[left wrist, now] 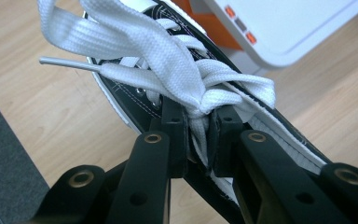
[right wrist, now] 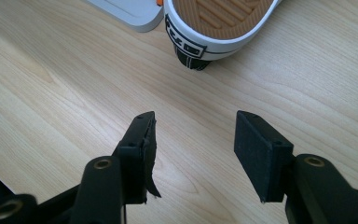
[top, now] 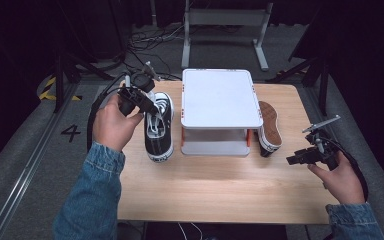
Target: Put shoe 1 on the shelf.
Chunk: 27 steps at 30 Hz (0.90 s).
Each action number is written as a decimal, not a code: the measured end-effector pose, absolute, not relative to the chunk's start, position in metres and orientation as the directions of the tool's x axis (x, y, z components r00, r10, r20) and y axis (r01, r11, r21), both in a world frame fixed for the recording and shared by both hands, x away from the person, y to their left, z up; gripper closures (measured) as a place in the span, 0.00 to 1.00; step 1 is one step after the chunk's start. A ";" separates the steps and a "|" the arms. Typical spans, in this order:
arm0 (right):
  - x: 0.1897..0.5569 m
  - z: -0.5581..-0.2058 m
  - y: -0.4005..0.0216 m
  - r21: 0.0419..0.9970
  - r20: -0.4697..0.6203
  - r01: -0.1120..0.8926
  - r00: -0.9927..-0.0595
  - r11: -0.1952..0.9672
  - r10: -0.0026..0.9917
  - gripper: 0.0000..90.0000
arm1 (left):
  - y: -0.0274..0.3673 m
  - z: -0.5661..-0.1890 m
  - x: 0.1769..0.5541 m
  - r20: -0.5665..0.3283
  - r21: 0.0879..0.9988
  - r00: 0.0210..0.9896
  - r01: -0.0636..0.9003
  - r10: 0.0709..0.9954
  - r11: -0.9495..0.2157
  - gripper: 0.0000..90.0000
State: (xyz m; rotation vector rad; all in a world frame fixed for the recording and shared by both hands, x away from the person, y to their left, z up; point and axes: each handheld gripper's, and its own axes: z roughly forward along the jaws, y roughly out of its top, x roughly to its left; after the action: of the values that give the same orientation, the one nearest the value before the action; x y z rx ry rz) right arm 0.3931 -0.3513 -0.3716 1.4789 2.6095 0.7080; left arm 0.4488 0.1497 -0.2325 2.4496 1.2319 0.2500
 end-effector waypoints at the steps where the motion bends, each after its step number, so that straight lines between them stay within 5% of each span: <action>1: 0.393 -0.372 -0.352 0.417 0.169 0.798 -0.538 0.435 0.826 0.54 | 0.149 -0.229 0.450 -0.015 0.421 0.601 0.729 0.799 -0.540 0.89; 18: 0.382 -0.373 -0.360 0.423 0.174 0.808 -0.516 0.410 0.839 0.55 | 0.138 -0.191 0.476 -0.021 0.524 0.610 0.682 0.792 -0.511 0.89; 27: 0.377 -0.375 -0.362 0.418 0.177 0.815 -0.507 0.402 0.843 0.55 | 0.102 -0.184 0.496 0.049 0.528 0.636 0.638 0.770 -0.560 0.89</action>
State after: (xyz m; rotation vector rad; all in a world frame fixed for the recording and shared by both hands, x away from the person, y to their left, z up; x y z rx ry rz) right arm 0.3774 -0.3621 -0.3746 1.5261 2.5776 0.7125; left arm 0.4958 0.1019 -0.1841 2.3894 1.1059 0.3794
